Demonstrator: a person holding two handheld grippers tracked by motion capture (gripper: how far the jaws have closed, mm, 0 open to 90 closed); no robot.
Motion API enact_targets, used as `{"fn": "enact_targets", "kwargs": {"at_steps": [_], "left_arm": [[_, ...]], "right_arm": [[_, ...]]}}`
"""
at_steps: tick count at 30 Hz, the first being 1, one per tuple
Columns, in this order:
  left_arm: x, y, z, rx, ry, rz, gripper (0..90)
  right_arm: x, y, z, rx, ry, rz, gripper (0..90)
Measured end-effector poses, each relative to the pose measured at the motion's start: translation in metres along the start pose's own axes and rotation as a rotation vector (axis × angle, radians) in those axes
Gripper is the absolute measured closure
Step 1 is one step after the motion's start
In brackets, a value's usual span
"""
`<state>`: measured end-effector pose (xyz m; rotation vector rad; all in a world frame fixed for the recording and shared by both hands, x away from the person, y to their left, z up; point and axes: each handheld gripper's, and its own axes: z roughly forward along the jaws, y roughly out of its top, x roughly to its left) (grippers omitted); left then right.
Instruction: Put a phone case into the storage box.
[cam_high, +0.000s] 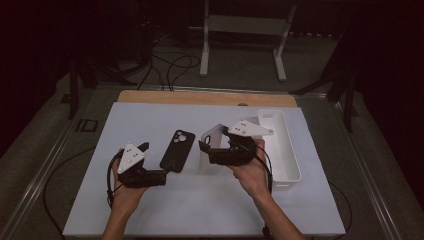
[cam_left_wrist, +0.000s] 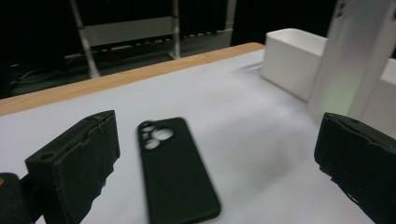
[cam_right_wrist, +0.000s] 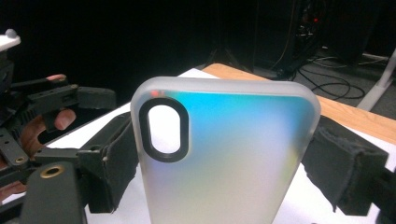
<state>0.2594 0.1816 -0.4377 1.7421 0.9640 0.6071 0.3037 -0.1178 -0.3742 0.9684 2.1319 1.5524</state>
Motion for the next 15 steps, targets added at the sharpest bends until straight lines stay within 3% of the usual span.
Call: {"fn": "enact_targets", "kwargs": {"at_steps": [7, 9, 15], "left_arm": [[0.016, -0.026, -0.012, -0.003, 0.088, -0.022, 0.4], [0.019, -0.032, -0.016, -0.004, 0.087, -0.023, 0.4], [0.023, -0.053, -0.023, 0.016, 0.098, 0.027, 0.4]], "right_arm": [[-0.001, 0.000, 0.001, 0.005, -0.005, -0.013, 16.6], [-0.001, 0.000, 0.001, 0.007, -0.005, -0.014, 16.6], [-0.003, 0.001, 0.001, 0.010, -0.012, -0.021, 16.6]]}}
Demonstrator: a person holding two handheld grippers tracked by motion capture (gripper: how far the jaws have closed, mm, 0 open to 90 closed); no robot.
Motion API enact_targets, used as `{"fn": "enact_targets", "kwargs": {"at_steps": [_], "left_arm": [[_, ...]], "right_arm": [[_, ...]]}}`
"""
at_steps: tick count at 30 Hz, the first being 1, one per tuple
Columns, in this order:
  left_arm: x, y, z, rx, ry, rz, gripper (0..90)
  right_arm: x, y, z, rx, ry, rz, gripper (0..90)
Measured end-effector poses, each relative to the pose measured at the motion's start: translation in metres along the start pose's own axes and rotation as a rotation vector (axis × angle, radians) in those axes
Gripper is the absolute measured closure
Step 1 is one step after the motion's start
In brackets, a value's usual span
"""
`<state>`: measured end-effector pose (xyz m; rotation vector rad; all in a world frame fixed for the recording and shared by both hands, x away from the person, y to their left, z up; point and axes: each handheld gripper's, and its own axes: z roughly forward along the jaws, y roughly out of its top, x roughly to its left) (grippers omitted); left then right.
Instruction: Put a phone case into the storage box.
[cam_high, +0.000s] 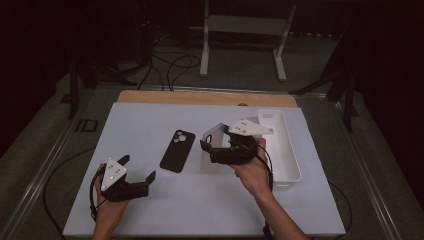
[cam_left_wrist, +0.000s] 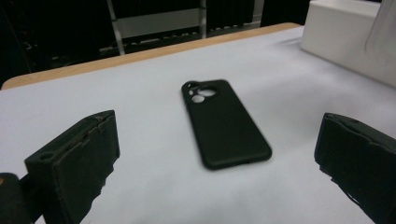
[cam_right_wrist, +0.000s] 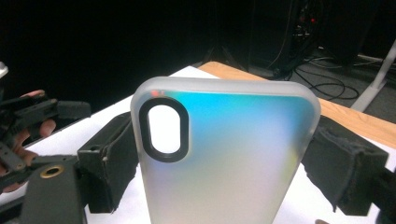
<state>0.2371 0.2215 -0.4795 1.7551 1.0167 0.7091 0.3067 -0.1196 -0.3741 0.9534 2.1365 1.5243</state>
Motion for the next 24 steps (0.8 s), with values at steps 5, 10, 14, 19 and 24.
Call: {"fn": "enact_targets", "kwargs": {"at_steps": [5, 10, 14, 19, 24], "left_arm": [[0.001, -0.010, -0.001, -0.005, 0.004, 0.011, 0.4], [0.000, -0.014, 0.001, 0.003, 0.000, 0.015, 0.4], [-0.002, -0.015, 0.002, 0.001, -0.003, 0.015, 0.4], [-0.004, -0.017, 0.006, 0.014, -0.008, 0.027, 0.4], [-0.005, -0.017, 0.008, 0.017, -0.014, 0.029, 0.4]], "right_arm": [[-0.001, 0.002, -0.001, -0.009, -0.006, -0.002, 16.6], [-0.002, 0.006, -0.002, -0.017, -0.010, -0.006, 16.6], [-0.003, 0.007, -0.001, -0.020, -0.013, -0.008, 16.6], [-0.009, 0.008, 0.000, -0.019, -0.033, -0.003, 16.5], [-0.016, 0.012, 0.001, -0.027, -0.051, 0.001, 16.5]]}}
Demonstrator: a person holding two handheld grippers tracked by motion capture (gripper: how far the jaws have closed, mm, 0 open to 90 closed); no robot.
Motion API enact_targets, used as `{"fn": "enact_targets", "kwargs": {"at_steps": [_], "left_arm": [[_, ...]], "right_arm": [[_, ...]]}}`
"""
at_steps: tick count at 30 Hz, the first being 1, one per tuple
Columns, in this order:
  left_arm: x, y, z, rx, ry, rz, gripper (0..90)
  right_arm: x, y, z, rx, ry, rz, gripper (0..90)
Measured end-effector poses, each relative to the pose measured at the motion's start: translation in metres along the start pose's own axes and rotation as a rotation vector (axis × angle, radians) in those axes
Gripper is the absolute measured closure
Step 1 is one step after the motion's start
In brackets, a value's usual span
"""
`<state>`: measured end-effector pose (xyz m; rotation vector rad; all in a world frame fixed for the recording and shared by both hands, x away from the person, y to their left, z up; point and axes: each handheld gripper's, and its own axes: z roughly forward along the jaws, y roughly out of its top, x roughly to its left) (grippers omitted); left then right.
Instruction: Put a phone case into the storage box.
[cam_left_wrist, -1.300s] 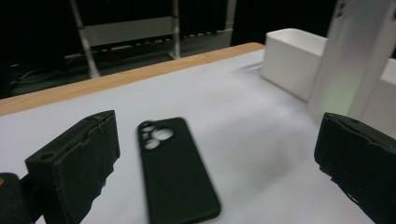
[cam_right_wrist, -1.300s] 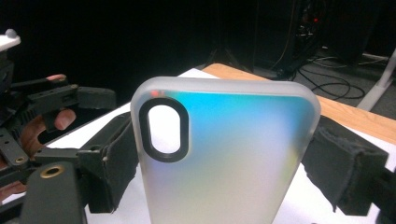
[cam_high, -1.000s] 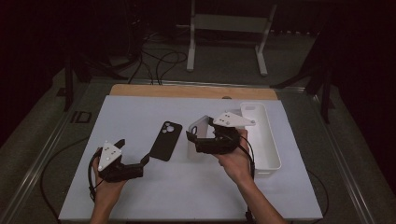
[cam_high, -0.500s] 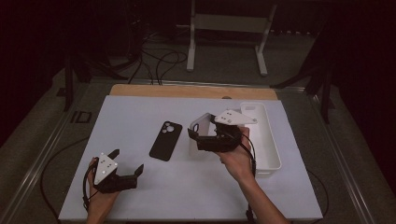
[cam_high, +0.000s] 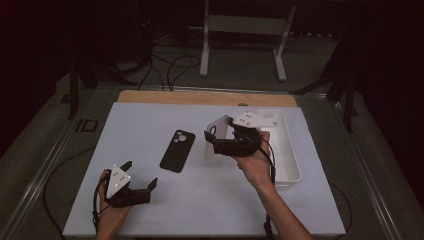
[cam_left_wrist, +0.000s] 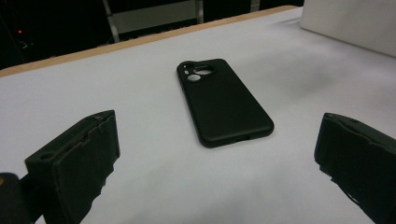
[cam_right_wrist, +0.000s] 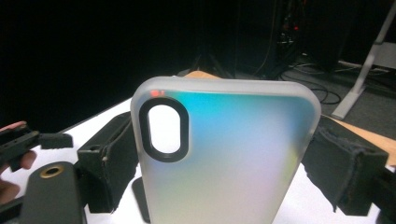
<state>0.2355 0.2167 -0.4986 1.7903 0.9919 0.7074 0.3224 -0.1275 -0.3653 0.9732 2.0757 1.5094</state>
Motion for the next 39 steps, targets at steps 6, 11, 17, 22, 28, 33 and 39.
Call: {"fn": "enact_targets", "kwargs": {"at_steps": [6, 11, 17, 22, 28, 33, 39], "left_arm": [[0.002, 0.000, -0.001, -0.005, 0.015, -0.013, 0.4], [0.002, 0.000, -0.001, -0.006, 0.019, -0.010, 0.5], [0.003, 0.001, -0.003, -0.012, 0.030, -0.018, 0.5], [0.004, 0.001, -0.004, -0.015, 0.034, -0.022, 0.5], [0.004, 0.001, -0.004, -0.018, 0.037, -0.025, 0.5], [0.005, 0.001, -0.005, -0.018, 0.038, -0.025, 0.5], [0.005, 0.001, -0.005, -0.020, 0.041, -0.029, 0.5]], "right_arm": [[-0.010, 0.007, -0.002, -0.011, -0.032, 0.003, 16.5], [-0.021, 0.014, -0.005, -0.024, -0.058, 0.015, 16.5], [-0.034, 0.020, -0.007, -0.033, -0.083, 0.021, 16.6], [-0.047, 0.025, -0.008, -0.036, -0.111, 0.017, 16.5], [-0.063, 0.029, -0.009, -0.037, -0.152, 0.027, 16.5], [-0.076, 0.032, -0.009, -0.038, -0.188, 0.046, 16.5], [-0.097, 0.035, -0.013, -0.044, -0.234, 0.070, 16.5]]}}
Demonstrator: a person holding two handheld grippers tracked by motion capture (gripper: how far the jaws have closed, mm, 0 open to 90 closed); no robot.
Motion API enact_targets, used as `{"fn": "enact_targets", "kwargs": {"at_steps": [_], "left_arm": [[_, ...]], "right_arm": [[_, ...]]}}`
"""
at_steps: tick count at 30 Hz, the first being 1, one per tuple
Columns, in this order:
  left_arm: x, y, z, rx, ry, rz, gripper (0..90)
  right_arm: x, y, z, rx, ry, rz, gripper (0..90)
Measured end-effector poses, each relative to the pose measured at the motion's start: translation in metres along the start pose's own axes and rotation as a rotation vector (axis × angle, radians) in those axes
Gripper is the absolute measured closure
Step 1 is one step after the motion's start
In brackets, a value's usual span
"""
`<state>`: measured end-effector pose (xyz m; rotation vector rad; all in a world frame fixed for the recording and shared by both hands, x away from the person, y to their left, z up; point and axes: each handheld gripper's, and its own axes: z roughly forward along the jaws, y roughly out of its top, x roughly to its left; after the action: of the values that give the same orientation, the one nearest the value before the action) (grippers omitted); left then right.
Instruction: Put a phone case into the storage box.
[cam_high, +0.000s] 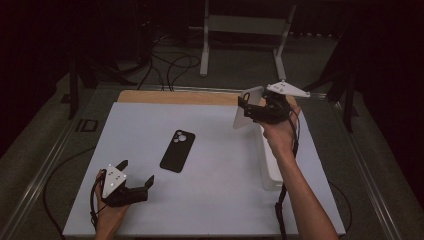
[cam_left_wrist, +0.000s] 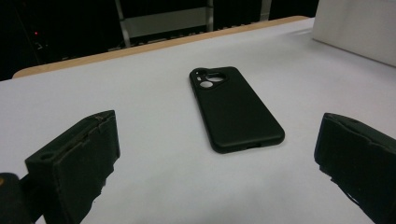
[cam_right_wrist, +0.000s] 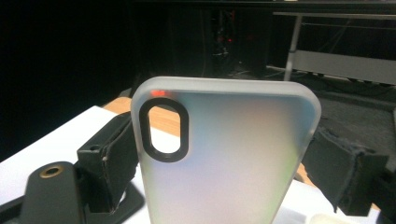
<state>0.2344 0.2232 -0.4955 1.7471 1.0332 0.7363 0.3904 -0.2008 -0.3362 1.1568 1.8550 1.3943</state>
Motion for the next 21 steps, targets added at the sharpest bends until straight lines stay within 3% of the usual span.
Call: {"fn": "enact_targets", "kwargs": {"at_steps": [21], "left_arm": [[0.000, 0.000, 0.000, -0.010, 0.005, -0.006, 0.5]], "right_arm": [[-0.050, -0.001, 0.006, 0.038, -0.151, 0.055, 16.5]]}}
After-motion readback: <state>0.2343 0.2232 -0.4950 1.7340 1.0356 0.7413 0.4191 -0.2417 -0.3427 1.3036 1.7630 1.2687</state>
